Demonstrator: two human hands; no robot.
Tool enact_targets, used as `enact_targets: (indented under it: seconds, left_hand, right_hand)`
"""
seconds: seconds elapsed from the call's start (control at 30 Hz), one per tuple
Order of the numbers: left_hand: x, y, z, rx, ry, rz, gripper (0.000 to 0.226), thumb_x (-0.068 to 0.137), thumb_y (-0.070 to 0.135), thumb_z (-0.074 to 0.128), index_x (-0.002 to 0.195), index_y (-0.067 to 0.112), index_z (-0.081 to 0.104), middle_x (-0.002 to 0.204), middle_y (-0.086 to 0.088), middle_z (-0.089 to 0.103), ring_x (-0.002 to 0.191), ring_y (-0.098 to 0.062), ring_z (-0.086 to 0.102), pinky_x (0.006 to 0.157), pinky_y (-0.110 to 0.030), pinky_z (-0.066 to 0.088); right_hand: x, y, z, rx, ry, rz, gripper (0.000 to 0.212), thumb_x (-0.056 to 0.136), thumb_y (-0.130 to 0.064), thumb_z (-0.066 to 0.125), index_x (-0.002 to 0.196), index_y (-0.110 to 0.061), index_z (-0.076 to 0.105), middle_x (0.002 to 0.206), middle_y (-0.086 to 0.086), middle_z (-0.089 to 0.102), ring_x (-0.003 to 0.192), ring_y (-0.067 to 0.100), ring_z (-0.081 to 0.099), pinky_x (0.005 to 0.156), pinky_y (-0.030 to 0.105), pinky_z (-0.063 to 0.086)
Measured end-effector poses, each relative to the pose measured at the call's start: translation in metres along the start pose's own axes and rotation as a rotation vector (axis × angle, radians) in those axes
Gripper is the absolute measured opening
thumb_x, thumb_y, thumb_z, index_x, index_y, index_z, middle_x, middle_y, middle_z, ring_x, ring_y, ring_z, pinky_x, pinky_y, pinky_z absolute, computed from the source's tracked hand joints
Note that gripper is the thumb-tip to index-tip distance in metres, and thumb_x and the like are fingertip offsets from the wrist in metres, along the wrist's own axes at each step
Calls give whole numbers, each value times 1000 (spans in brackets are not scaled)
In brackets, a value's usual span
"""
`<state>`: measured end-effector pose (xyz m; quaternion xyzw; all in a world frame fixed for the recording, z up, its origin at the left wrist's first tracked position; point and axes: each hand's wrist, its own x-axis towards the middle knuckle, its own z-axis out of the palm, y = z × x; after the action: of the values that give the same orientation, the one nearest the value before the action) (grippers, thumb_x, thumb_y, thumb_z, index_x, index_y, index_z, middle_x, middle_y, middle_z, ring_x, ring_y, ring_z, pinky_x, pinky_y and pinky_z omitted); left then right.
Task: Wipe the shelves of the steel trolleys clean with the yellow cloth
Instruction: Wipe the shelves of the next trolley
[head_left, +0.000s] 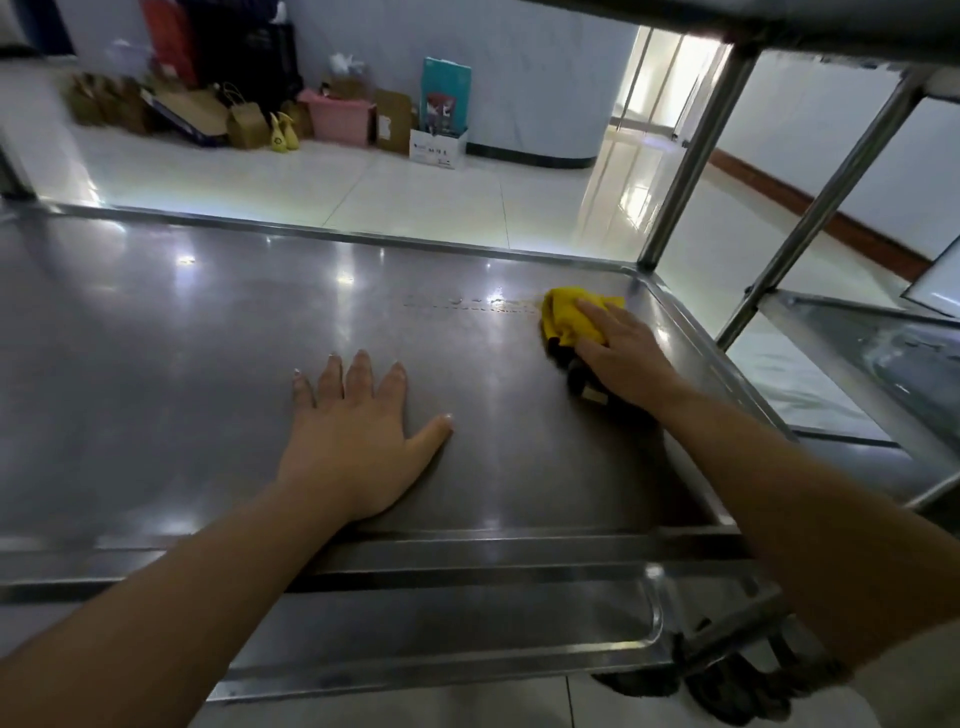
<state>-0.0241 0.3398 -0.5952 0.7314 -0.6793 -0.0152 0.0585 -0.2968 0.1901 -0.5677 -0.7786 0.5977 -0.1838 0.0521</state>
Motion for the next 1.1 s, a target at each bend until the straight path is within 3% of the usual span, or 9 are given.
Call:
enact_targets:
  seconds: [0.13, 0.2, 0.27, 0.43, 0.57, 0.67, 0.8, 0.93, 1.1]
  left_hand:
    - [-1, 2, 0, -24, 2, 8, 96, 72, 83, -3, 150, 26, 3, 160, -11, 0, 146, -36, -4, 116, -57, -3]
    - [0, 2, -2, -34, 8, 4, 93, 76, 81, 2, 149, 24, 4, 160, -11, 2, 146, -36, -2, 116, -58, -1]
    - [-1, 3, -3, -58, 38, -23, 95, 78, 80, 7, 151, 19, 2, 160, -10, 7, 147, -34, 1, 117, -56, 2]
    - [-4, 1, -6, -183, 160, -107, 89, 85, 63, 23, 152, 11, -5, 157, -12, 19, 145, -26, 15, 119, -45, 9]
    - [-8, 3, -13, -186, 178, -120, 75, 92, 51, 27, 151, 8, 9, 154, -13, 27, 142, -27, 22, 118, -42, 13]
    - [-7, 3, -16, -189, 137, -102, 70, 94, 50, 27, 150, 9, 17, 153, -13, 26, 142, -27, 19, 118, -43, 10]
    - [-4, 5, -15, -174, 107, -85, 70, 94, 53, 26, 149, 10, 21, 154, -15, 23, 144, -30, 16, 118, -46, 10]
    - [3, 6, -11, -146, 90, -94, 73, 91, 58, 25, 147, 11, 24, 154, -16, 24, 143, -32, 17, 118, -49, 10]
    - [4, 6, -12, -125, 86, -103, 68, 90, 56, 27, 142, 12, 34, 148, -16, 32, 139, -33, 24, 116, -50, 15]
  right_hand:
    - [57, 6, 6, 3, -16, 334, 50, 95, -42, 31, 145, -39, 25, 157, 5, 20, 143, 32, 17, 116, 49, 14]
    - [78, -20, 19, 29, -82, 360, 51, 94, -45, 28, 145, -44, 22, 160, 3, 10, 145, 31, 7, 117, 51, 6]
    - [90, -64, 36, 57, -145, 249, 50, 94, -48, 29, 144, -47, 22, 160, 1, 7, 146, 30, 7, 117, 51, 6]
    - [67, -180, 77, 64, -249, -288, 50, 90, -61, 41, 138, -50, 35, 157, -5, 19, 143, 26, 17, 114, 56, 16]
    - [39, -152, 64, 88, -224, -449, 56, 85, -60, 52, 137, -48, 38, 156, -2, 24, 142, 26, 22, 113, 51, 23]
    - [37, -83, 42, 94, -150, -296, 56, 85, -55, 57, 137, -48, 38, 155, -3, 27, 141, 24, 26, 112, 51, 25]
    - [53, 12, 9, -18, -35, 145, 56, 88, -50, 53, 141, -46, 34, 155, 1, 28, 140, 29, 28, 111, 54, 25]
    - [55, 3, 11, -53, -50, 342, 55, 87, -51, 46, 140, -51, 28, 158, -4, 18, 142, 30, 20, 113, 58, 15]
    - [3, -81, 36, 43, -126, -127, 54, 82, -51, 48, 135, -53, 36, 157, -5, 22, 142, 26, 21, 113, 54, 19]
